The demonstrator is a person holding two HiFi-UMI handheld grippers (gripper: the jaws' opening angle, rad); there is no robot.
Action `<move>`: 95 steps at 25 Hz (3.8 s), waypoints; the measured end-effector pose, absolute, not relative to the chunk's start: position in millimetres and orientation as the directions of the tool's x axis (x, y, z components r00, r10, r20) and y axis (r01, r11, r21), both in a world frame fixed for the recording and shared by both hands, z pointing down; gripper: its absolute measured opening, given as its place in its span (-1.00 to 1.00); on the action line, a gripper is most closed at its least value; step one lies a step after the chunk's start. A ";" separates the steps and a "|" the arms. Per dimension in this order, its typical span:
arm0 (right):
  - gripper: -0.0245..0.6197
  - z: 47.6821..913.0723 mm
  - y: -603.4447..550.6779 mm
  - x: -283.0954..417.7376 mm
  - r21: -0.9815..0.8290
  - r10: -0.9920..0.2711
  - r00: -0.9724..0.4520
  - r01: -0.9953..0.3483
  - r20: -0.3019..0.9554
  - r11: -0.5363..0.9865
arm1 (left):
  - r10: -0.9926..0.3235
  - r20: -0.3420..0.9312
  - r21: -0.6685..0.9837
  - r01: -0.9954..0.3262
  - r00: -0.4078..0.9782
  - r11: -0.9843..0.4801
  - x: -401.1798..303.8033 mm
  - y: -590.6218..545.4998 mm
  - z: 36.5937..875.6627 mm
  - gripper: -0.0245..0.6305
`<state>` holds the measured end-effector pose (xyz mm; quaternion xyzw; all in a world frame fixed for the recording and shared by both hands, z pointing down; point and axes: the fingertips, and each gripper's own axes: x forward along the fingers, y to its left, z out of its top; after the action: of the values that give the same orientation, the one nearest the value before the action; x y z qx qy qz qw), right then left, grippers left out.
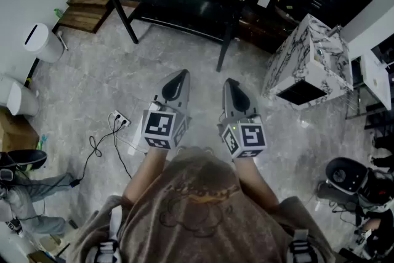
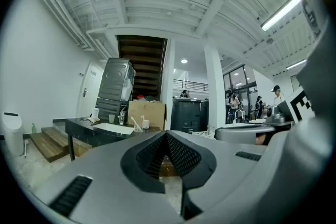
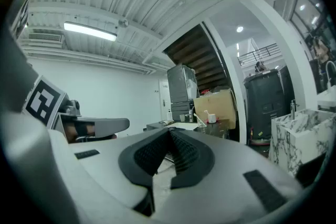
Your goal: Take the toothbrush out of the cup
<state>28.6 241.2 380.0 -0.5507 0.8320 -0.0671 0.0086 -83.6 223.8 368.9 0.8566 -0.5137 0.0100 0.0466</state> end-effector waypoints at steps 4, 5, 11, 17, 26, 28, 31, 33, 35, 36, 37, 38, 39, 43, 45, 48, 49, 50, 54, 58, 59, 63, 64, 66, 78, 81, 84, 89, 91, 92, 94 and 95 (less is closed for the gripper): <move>-0.91 380.3 241.0 24.7 -0.124 -0.915 -0.397 -0.913 0.063 0.388 | -0.880 0.069 0.073 -0.882 0.470 -0.465 -88.0 223.8 368.4 -0.93; -0.91 380.2 240.7 23.5 -0.124 -0.915 -0.398 -0.913 0.063 0.388 | -0.880 0.071 0.074 -0.882 0.470 -0.465 -89.2 223.7 368.8 -0.93; -0.91 381.7 239.7 14.5 -0.152 -0.906 -0.418 -0.902 0.065 0.405 | -0.873 0.083 0.082 -0.876 0.481 -0.475 -94.1 223.0 372.5 -0.93; -0.91 386.1 246.2 5.7 -0.123 -0.906 -0.418 -0.905 0.065 0.408 | -0.863 0.084 0.070 -0.867 0.498 -0.494 -110.0 220.4 372.4 -0.93; -0.91 406.4 261.9 2.3 -0.116 -0.933 -0.350 -0.933 0.078 0.341 | -0.837 0.105 0.078 -0.843 0.538 -0.532 -133.5 223.4 392.4 -0.93; -0.91 407.9 261.6 3.1 -0.117 -0.939 -0.335 -0.938 0.081 0.325 | -0.834 0.111 0.084 -0.842 0.540 -0.533 -137.2 221.3 395.2 -0.93; -0.91 409.3 256.9 5.1 -0.108 -0.946 -0.315 -0.946 0.080 0.306 | -0.831 0.111 0.088 -0.839 0.545 -0.538 -138.7 215.8 398.6 -0.93; -0.91 410.3 251.5 6.6 -0.104 -0.949 -0.303 -0.950 0.081 0.295 | -0.829 0.105 0.093 -0.836 0.549 -0.542 -138.0 211.0 399.8 -0.93; -0.91 409.8 244.7 6.8 -0.102 -0.951 -0.300 -0.951 0.077 0.292 | -0.829 0.099 0.098 -0.834 0.551 -0.542 -136.8 205.0 400.7 -0.93; -0.91 409.9 240.6 7.1 -0.104 -0.951 -0.301 -0.951 0.073 0.293 | -0.829 0.097 0.098 -0.834 0.552 -0.544 -135.4 201.6 400.9 -0.93; -0.91 410.6 236.3 7.8 -0.106 -0.951 -0.302 -0.950 0.070 0.294 | -0.828 0.095 0.097 -0.833 0.553 -0.545 -133.3 198.0 401.2 -0.93; -0.91 411.8 231.8 8.6 -0.109 -0.950 -0.303 -0.949 0.070 0.295 | -0.827 0.094 0.096 -0.831 0.555 -0.547 -130.7 194.5 401.5 -0.93; -0.91 413.1 227.3 9.5 -0.112 -0.949 -0.306 -0.948 0.071 0.297 | -0.825 0.094 0.095 -0.830 0.557 -0.549 -127.9 191.0 402.0 -0.93; -0.91 415.2 206.1 11.0 -0.121 -0.945 -0.320 -0.943 0.069 0.310 | -0.823 0.100 0.094 -0.828 0.560 -0.552 -120.0 172.1 404.9 -0.93; -0.91 416.5 192.9 13.9 -0.122 -0.944 -0.323 -0.942 0.065 0.314 | -0.820 0.105 0.093 -0.827 0.562 -0.555 -115.8 159.8 407.1 -0.93; -0.91 419.3 170.6 21.0 -0.125 -0.944 -0.324 -0.941 0.060 0.315 | -0.816 0.110 0.092 -0.823 0.568 -0.561 -109.4 140.2 411.4 -0.93; -0.91 419.8 162.3 23.9 -0.129 -0.945 -0.323 -0.941 0.061 0.313 | -0.815 0.112 0.091 -0.822 0.569 -0.562 -107.3 132.6 412.2 -0.93; -0.91 420.1 153.3 27.0 -0.132 -0.945 -0.322 -0.941 0.064 0.312 | -0.814 0.113 0.089 -0.822 0.570 -0.563 -105.1 124.3 412.5 -0.93; -0.91 423.1 113.7 36.8 -0.138 -0.941 -0.330 -0.938 0.074 0.318 | -0.810 0.118 0.093 -0.818 0.575 -0.567 -96.0 87.4 414.6 -0.93; -0.91 424.5 68.7 43.8 -0.146 -0.934 -0.349 -0.931 0.078 0.335 | -0.811 0.124 0.091 -0.821 0.571 -0.564 -89.2 46.3 412.8 -0.93; -0.91 424.4 56.6 46.3 -0.149 -0.932 -0.353 -0.929 0.080 0.339 | -0.812 0.125 0.092 -0.822 0.569 -0.562 -87.6 35.6 411.6 -0.93; -0.91 417.7 11.3 56.4 -0.150 -0.925 -0.371 -0.922 0.084 0.356 | -0.809 0.129 0.109 -0.819 0.573 -0.563 -78.2 -3.2 407.3 -0.93; -0.91 415.5 -0.1 59.5 -0.149 -0.923 -0.375 -0.921 0.082 0.361 | -0.810 0.127 0.112 -0.819 0.573 -0.562 -75.3 -12.8 406.3 -0.93; -0.91 412.1 -22.1 66.3 -0.147 -0.920 -0.383 -0.918 0.078 0.369 | -0.815 0.121 0.116 -0.824 0.566 -0.555 -69.9 -32.5 404.1 -0.93; -0.91 401.5 -115.9 89.7 -0.143 -0.881 -0.469 -0.878 0.065 0.457 | -0.866 0.132 0.124 -0.875 0.483 -0.469 -46.9 -122.0 394.0 -0.93; -0.91 404.2 -129.9 92.8 -0.146 -0.875 -0.481 -0.871 0.064 0.468 | -0.871 0.125 0.117 -0.879 0.475 -0.463 -43.4 -131.5 392.0 -0.93; -0.91 406.1 -141.9 89.3 -0.148 -0.868 -0.493 -0.864 0.061 0.481 | -0.876 0.121 0.107 -0.883 0.467 -0.456 -44.4 -141.2 390.6 -0.93; -0.91 404.0 -162.6 84.7 -0.136 -0.865 -0.498 -0.863 0.063 0.487 | -0.876 0.116 0.099 -0.883 0.468 -0.459 -41.4 -163.6 391.3 -0.93; -0.91 402.7 -172.7 84.2 -0.130 -0.864 -0.499 -0.863 0.060 0.489 | -0.875 0.109 0.093 -0.882 0.471 -0.463 -38.9 -173.8 390.8 -0.93; -0.91 402.3 -178.2 84.4 -0.126 -0.865 -0.498 -0.864 0.059 0.488 | -0.874 0.105 0.091 -0.880 0.474 -0.467 -37.8 -179.5 390.4 -0.93; -0.91 402.6 -189.2 84.1 -0.120 -0.868 -0.493 -0.867 0.058 0.484 | -0.868 0.095 0.094 -0.873 0.487 -0.480 -36.7 -190.6 389.7 -0.93; -0.91 402.8 -194.7 83.1 -0.117 -0.869 -0.491 -0.868 0.058 0.483 | -0.865 0.089 0.097 -0.868 0.495 -0.487 -37.1 -196.1 389.6 -0.93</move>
<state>83.1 -194.7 402.8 -0.5043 0.8610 -0.0655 0.0046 -37.1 -196.1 389.6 0.8621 -0.5025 0.0138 0.0646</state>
